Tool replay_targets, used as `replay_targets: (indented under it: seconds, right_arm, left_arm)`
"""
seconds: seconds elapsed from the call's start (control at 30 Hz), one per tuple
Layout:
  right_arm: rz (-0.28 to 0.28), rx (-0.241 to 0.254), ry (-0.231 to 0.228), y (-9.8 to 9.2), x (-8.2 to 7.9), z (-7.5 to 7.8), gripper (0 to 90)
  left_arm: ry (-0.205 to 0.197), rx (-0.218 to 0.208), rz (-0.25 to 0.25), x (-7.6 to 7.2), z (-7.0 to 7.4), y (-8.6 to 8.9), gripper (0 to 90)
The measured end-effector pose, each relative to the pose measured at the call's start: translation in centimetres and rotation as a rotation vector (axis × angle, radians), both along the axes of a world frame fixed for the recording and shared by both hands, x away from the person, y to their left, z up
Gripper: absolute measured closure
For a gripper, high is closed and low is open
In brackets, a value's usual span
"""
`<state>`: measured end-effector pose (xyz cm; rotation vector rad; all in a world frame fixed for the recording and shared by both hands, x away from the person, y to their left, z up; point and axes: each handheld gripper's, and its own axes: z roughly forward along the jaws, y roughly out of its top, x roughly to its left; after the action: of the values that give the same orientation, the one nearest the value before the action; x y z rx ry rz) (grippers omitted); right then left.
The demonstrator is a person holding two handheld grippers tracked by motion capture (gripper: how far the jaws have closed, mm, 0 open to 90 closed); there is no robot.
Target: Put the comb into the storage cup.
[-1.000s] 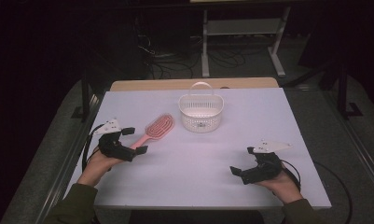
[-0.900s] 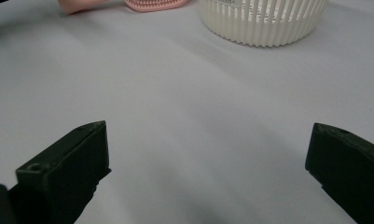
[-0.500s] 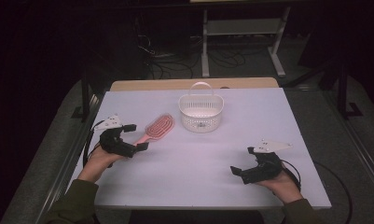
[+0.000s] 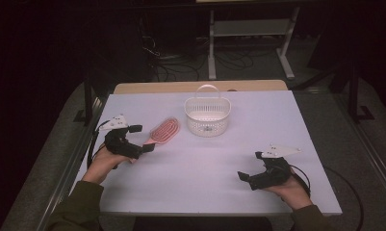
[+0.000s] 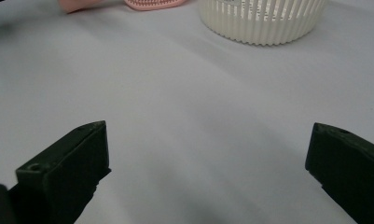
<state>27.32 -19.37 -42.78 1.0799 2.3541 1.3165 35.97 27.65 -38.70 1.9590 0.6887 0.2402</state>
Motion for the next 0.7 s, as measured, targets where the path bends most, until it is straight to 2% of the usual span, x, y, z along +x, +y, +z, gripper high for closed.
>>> replay_targets:
  seconds: [0.7]
  right_arm:
    - [0.002, 0.003, -0.005, -0.1, 0.0, 0.0, 0.0]
  left_arm:
    - [-0.008, 0.012, 0.006, 1.7, 0.7, -0.4, 0.0]
